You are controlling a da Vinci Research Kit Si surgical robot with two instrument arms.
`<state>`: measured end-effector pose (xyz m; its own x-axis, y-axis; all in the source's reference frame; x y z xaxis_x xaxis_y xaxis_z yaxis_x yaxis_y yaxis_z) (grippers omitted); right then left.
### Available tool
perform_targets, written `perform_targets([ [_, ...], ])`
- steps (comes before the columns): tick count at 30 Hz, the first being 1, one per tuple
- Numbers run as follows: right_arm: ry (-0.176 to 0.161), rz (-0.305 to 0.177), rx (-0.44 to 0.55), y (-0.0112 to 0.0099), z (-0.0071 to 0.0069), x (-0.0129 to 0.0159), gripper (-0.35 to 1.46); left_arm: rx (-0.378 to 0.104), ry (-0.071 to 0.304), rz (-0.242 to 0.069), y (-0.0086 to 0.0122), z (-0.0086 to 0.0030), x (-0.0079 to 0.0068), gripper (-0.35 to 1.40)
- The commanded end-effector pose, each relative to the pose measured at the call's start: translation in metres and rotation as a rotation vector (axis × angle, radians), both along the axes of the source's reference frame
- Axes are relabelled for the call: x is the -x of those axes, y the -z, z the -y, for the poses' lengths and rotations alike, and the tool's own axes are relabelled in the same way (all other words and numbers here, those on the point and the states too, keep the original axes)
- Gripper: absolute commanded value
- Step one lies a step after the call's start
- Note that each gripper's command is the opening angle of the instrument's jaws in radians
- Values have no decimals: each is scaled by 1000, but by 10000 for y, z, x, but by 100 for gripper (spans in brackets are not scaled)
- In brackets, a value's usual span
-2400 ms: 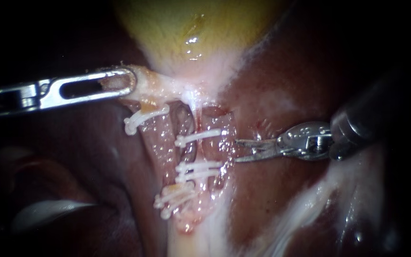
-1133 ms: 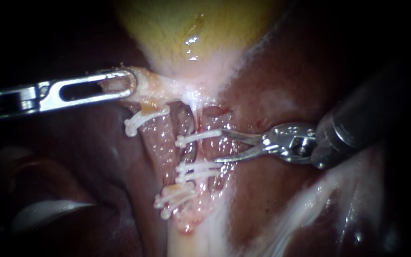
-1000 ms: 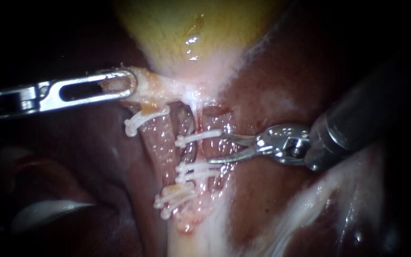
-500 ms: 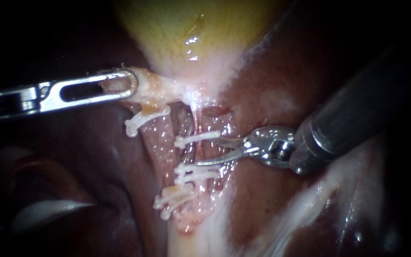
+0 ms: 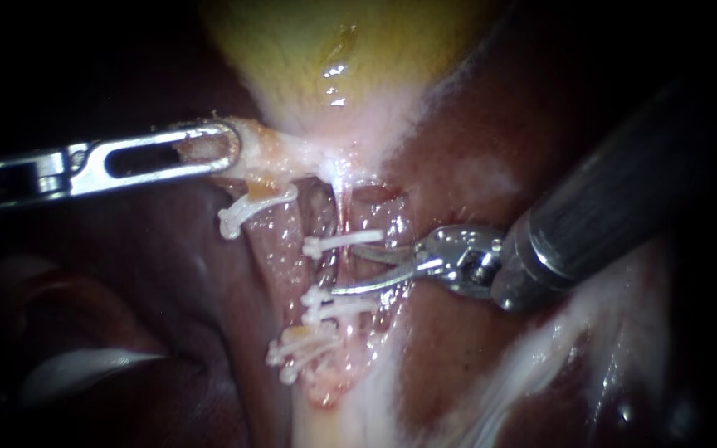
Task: Go to the cutting position right tube
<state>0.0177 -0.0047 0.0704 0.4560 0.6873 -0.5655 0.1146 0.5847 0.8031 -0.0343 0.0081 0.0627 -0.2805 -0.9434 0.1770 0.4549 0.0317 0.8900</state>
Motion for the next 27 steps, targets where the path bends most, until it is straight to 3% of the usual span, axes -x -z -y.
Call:
perform_targets([
  [1, -1, -9, -9, 0, 0, -1, 123, 0, 0, 0, 0, 0, 0, -35],
  [8, 11, -30, -29, -3, 1, -11, 120, 0, 0, 0, 0, 0, 0, -35],
  [27, 2, -74, -50, -11, 4, -22, 128, 0, -1, 1, 0, 0, 1, -35],
])
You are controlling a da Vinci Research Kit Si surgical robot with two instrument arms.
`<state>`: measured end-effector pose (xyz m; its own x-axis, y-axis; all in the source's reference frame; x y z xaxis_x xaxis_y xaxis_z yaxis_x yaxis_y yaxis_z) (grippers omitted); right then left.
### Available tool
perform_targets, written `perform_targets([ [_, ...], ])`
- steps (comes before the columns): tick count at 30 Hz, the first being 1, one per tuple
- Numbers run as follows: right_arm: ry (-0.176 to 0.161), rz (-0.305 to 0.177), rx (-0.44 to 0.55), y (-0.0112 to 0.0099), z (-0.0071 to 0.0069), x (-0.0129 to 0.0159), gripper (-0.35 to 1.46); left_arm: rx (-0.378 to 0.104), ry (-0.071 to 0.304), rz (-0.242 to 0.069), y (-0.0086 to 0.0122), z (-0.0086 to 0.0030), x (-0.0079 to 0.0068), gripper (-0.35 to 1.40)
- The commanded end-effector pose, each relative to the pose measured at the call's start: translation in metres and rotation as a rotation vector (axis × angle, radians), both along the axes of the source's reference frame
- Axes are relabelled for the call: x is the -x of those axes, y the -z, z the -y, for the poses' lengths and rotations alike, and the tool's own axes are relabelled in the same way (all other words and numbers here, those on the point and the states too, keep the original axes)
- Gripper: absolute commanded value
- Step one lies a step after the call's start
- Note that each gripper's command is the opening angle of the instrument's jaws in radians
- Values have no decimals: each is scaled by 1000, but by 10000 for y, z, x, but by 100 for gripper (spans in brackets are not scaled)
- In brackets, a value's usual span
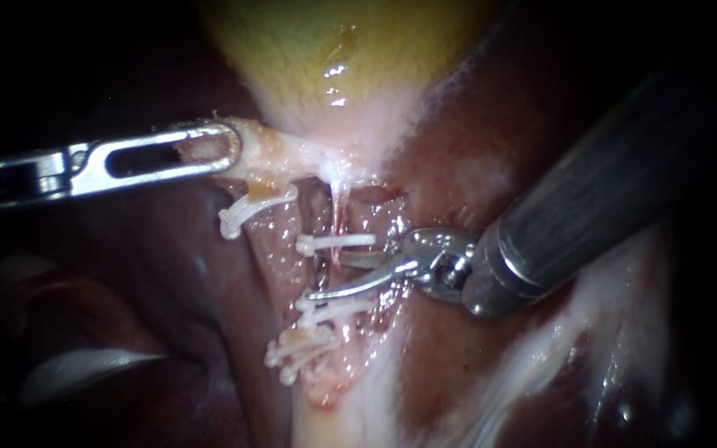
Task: Go to the cutting position right tube
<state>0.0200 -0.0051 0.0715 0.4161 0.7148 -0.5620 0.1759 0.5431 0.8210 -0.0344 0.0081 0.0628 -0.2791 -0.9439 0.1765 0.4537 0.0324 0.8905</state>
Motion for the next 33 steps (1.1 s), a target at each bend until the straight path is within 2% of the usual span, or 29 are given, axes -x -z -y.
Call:
perform_targets([
  [1, -1, -4, 0, 0, 0, 0, 128, 0, 0, 0, 0, 0, 0, -35],
  [12, 28, -86, -33, 9, 8, -1, 130, 0, 0, 0, 0, 0, 0, -35],
  [21, 44, -132, -57, 15, 13, -8, 131, 0, 0, 0, 0, 0, 0, -35],
  [33, 7, -165, -67, 13, 10, -29, 135, 0, 1, -1, 1, 0, 1, -35],
])
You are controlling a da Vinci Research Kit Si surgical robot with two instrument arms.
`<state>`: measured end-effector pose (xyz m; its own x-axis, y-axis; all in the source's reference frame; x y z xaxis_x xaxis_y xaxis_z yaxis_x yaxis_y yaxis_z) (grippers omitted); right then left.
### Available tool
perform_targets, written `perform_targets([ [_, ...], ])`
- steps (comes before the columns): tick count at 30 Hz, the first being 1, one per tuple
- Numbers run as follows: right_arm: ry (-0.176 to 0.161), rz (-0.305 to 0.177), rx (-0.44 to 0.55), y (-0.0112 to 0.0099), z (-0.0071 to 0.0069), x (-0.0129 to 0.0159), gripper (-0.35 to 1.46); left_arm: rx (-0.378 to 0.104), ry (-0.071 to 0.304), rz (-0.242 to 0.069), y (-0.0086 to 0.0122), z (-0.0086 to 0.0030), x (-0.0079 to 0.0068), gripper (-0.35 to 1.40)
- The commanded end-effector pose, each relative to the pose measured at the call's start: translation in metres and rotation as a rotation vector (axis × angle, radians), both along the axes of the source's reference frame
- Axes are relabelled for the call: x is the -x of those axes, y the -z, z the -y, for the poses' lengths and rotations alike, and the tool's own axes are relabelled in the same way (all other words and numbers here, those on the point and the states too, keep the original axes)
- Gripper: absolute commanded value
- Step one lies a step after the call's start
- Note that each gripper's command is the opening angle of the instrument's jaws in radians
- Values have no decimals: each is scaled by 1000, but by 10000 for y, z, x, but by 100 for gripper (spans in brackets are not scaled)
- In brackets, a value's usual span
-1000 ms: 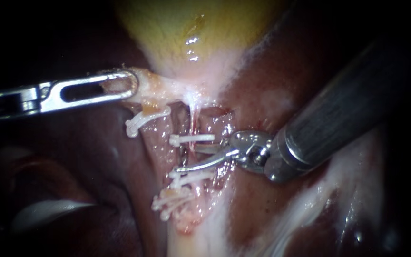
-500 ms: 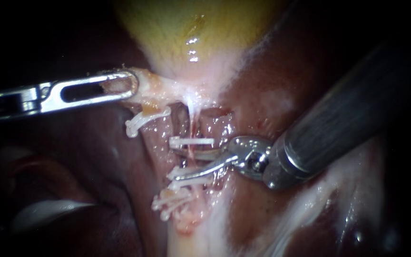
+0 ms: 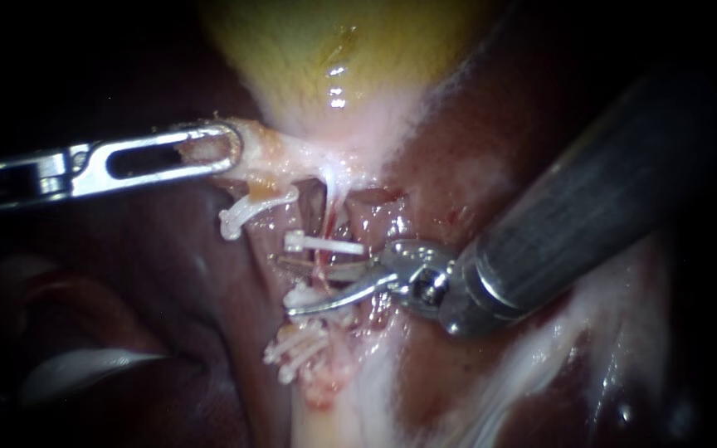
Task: Go to the cutting position right tube
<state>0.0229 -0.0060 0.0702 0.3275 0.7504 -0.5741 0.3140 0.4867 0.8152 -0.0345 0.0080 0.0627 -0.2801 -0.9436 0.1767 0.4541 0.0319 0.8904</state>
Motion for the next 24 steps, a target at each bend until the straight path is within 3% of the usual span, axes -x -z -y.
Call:
perform_targets([
  [1, -4, -5, -2, 0, 0, -2, 136, 0, 0, 0, 0, 0, 0, -35],
  [17, -26, -36, -12, -1, -1, -13, 141, 0, 0, 0, 0, 0, 0, -35],
  [24, -3, -72, -20, 11, 4, -10, 141, 0, 0, 0, 0, 0, 0, -35],
])
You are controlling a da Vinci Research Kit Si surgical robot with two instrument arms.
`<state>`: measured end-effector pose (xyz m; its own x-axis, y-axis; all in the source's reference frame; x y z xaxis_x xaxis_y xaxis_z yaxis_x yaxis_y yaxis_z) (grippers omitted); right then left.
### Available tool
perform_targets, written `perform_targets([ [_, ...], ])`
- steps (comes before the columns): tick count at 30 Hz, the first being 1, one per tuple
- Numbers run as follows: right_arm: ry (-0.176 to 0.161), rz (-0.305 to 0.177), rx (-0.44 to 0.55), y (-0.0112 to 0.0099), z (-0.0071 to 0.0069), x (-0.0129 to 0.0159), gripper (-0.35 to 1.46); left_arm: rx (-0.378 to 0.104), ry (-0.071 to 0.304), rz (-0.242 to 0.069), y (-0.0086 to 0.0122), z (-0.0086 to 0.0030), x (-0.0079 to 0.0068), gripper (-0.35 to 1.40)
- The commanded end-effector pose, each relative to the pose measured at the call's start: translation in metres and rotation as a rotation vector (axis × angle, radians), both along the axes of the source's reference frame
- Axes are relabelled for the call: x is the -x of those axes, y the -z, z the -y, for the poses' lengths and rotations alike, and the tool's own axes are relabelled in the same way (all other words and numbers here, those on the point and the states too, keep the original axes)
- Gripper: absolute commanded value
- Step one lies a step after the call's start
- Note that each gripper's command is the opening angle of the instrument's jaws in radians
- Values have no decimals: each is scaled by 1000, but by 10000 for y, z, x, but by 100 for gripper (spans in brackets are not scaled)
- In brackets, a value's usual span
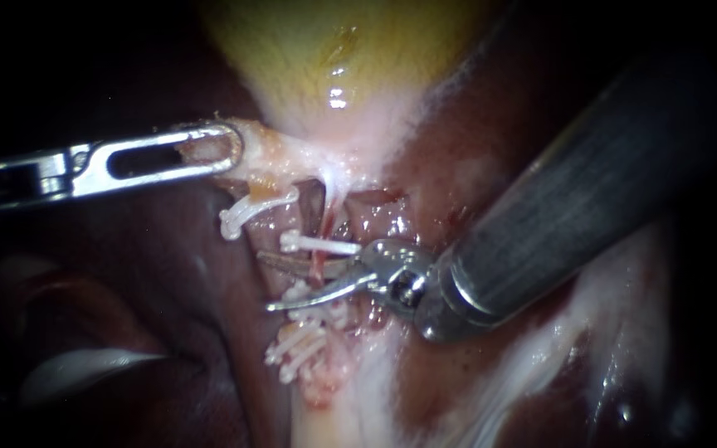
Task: Go to the cutting position right tube
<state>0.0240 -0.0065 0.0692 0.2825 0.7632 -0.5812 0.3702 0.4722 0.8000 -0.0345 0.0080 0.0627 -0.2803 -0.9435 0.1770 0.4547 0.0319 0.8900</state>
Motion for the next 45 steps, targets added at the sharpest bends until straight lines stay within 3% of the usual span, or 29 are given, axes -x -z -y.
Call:
perform_targets([
  [1, 1, -3, -1, 3, 0, 0, 141, 0, 0, 1, 0, 0, 0, -35],
  [45, 5, -11, -4, 7, -1, 0, 138, 0, 0, 0, 0, 0, 0, -35],
])
